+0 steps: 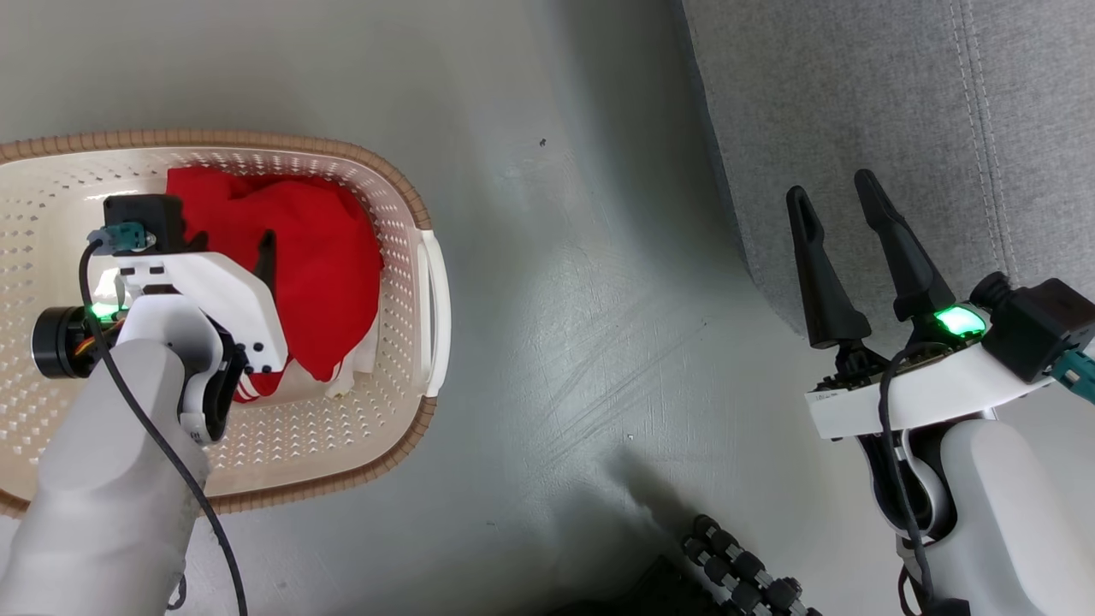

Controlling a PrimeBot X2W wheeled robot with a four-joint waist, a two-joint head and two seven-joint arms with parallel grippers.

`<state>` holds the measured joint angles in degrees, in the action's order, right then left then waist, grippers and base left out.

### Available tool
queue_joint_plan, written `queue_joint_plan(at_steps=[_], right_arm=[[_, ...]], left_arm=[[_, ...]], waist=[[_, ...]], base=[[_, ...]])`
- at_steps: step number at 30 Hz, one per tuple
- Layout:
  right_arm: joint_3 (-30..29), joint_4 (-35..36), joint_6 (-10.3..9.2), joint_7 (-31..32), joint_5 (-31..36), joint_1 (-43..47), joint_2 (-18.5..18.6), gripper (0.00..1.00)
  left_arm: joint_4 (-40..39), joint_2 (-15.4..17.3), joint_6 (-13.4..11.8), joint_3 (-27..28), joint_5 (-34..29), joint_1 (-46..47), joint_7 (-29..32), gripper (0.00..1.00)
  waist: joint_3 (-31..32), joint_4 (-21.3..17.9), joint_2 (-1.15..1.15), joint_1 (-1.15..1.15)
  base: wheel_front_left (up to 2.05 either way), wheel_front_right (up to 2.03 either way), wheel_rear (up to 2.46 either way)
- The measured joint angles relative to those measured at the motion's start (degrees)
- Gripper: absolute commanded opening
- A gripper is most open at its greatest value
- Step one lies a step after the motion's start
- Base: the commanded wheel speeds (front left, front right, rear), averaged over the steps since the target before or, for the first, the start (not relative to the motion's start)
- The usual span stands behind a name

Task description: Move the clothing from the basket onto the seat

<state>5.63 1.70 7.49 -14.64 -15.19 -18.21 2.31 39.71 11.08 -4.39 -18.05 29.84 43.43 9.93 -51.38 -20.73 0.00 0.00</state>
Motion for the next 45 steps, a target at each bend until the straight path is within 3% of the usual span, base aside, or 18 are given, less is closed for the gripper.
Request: queue_joint_plan(at_steps=[31,34,35,37,39,45], right_arm=[[-0.44,0.45,0.00,0.00,-0.41,-2.04,-0.01,1.00],[-0.52,0.58,0.00,0.00,-0.40,-2.29,-0.01,1.00],[-0.53,0.54,0.00,0.00,-0.40,-2.29,-0.01,1.00],[-0.54,0.53,0.00,0.00,-0.40,-2.30,-0.01,1.00],[-0.59,0.49,0.00,0.00,-0.40,-2.36,-0.01,1.00],[-0.91,0.41,0.00,0.00,0.11,-3.51,-0.01,1.00]], left_arm=[[5.56,1.19,0.80,-0.02,-0.74,7.00,-1.43,0.99],[6.16,1.05,1.11,-0.21,-0.74,7.11,-1.49,0.71],[6.47,1.00,1.43,-0.27,-0.74,7.14,-1.69,0.56],[6.93,0.79,1.60,-0.43,-0.74,7.17,-2.02,0.40],[7.26,0.37,2.03,-0.43,-0.74,7.19,-2.50,0.00],[8.25,-0.24,2.56,-0.38,-0.73,7.64,-3.55,0.00]], waist=[[-5.74,-0.28,0.00,0.00],[-6.04,-0.29,0.00,0.00],[-6.05,-0.28,0.00,0.00],[-6.00,-0.26,0.00,0.00],[-5.87,-0.20,0.00,0.00],[-5.22,0.23,0.00,0.00]], base=[[0.00,0.00,0.00],[0.00,0.00,0.00],[0.00,0.00,0.00],[0.00,0.00,0.00],[0.00,0.00,0.00],[0.00,0.00,0.00]])
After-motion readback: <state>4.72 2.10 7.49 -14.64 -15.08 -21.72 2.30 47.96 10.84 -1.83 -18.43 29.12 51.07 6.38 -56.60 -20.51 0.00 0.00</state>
